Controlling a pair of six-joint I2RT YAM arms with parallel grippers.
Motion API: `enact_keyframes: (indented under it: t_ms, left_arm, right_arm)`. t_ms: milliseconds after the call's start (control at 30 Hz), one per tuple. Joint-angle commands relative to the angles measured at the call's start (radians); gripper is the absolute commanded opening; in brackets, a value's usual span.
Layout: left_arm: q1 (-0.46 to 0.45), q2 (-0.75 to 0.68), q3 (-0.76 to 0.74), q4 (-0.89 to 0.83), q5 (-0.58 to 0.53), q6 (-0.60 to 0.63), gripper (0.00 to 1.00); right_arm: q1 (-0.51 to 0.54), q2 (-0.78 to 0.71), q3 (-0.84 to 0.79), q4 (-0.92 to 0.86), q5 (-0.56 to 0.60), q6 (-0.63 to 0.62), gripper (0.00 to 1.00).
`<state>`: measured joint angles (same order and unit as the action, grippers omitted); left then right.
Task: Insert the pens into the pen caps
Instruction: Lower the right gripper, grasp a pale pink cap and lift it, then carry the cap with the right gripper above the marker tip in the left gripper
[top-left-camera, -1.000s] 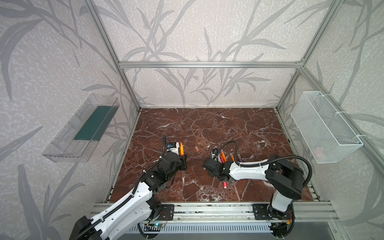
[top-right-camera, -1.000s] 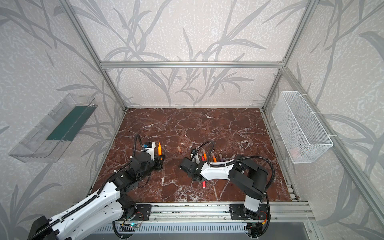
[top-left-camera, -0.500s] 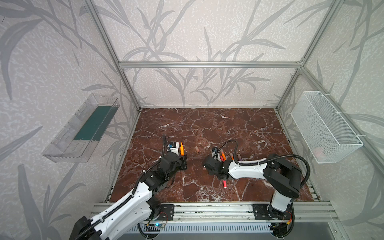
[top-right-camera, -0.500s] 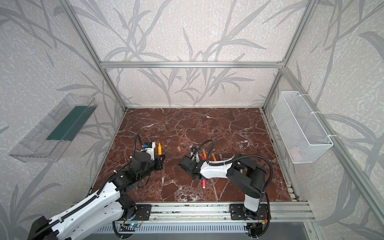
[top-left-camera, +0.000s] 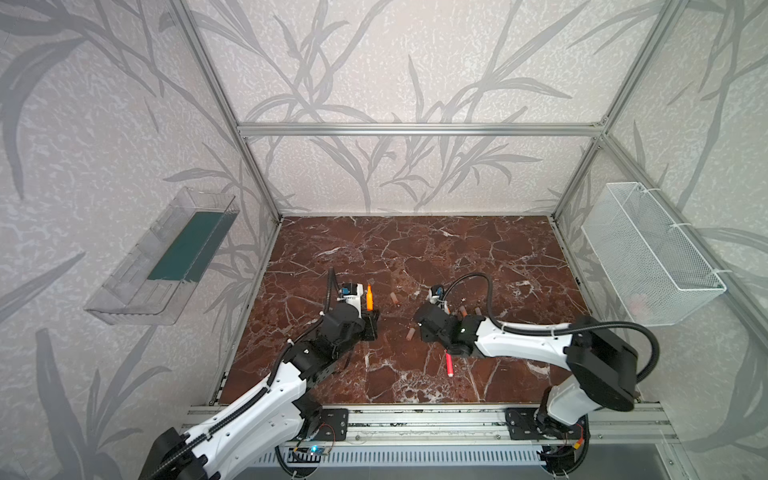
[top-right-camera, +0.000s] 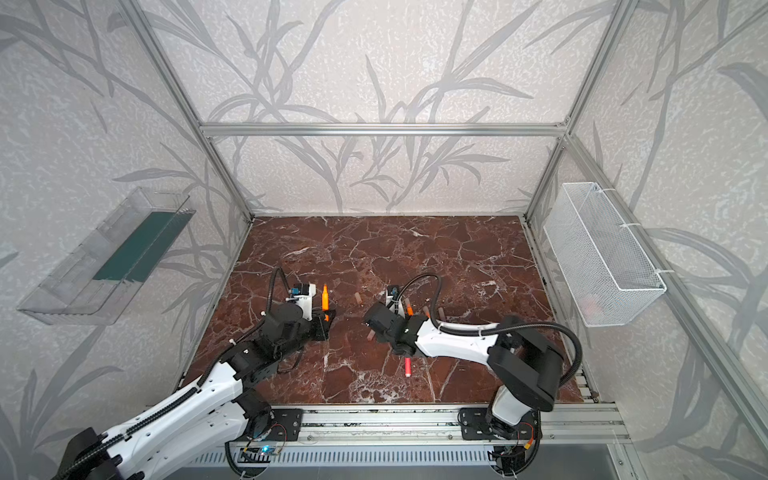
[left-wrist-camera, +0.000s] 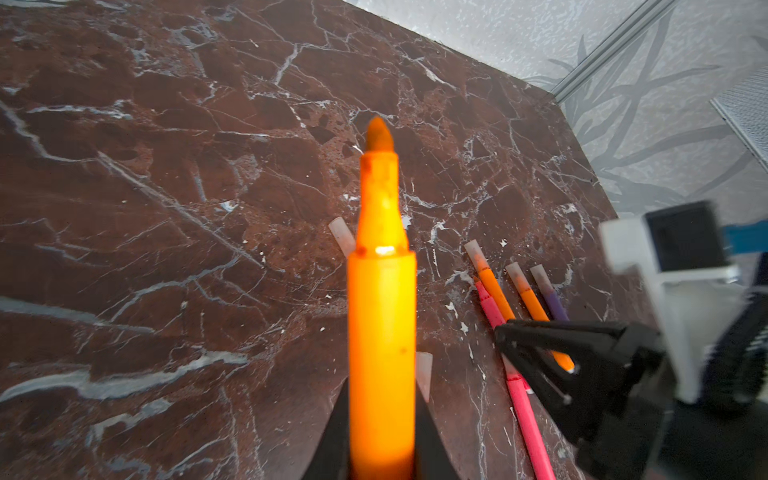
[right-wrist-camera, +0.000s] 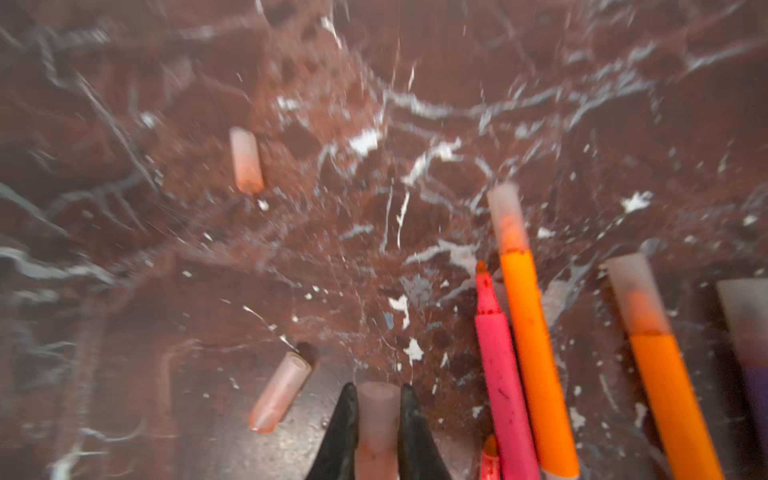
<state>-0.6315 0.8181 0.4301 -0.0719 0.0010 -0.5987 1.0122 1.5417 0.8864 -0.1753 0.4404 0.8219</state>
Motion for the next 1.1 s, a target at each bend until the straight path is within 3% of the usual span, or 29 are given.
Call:
enact_keyframes:
  t_ms: [0, 167, 467, 733, 1067]
  left_arm:
    - [0.004, 0.021, -0.007, 0.087, 0.095, 0.025, 0.0]
    - [-0.009, 0.037, -0.005, 0.126, 0.135, 0.026, 0.0]
    - [-0.087, 0.135, 0.029, 0.27, 0.154, 0.033, 0.0]
    - [-0.151, 0.154, 0.059, 0.276, 0.109, 0.085, 0.0]
    - [-0.177, 0.195, 0.046, 0.374, 0.197, 0.085, 0.0]
  right_arm:
    - [-0.03, -0.127, -0.052, 0.084, 0.049, -0.052, 0.06]
    - [-0.074, -0.259, -0.113, 0.199, 0.002, -0.075, 0.06]
    - [-0.113, -0.341, -0.13, 0.366, -0.071, -0.085, 0.06]
    - [-0.151, -0.311, -0.139, 0.49, -0.174, -0.077, 0.07]
    - [-0.166, -0.254, -0.133, 0.646, -0.292, -0.06, 0.06]
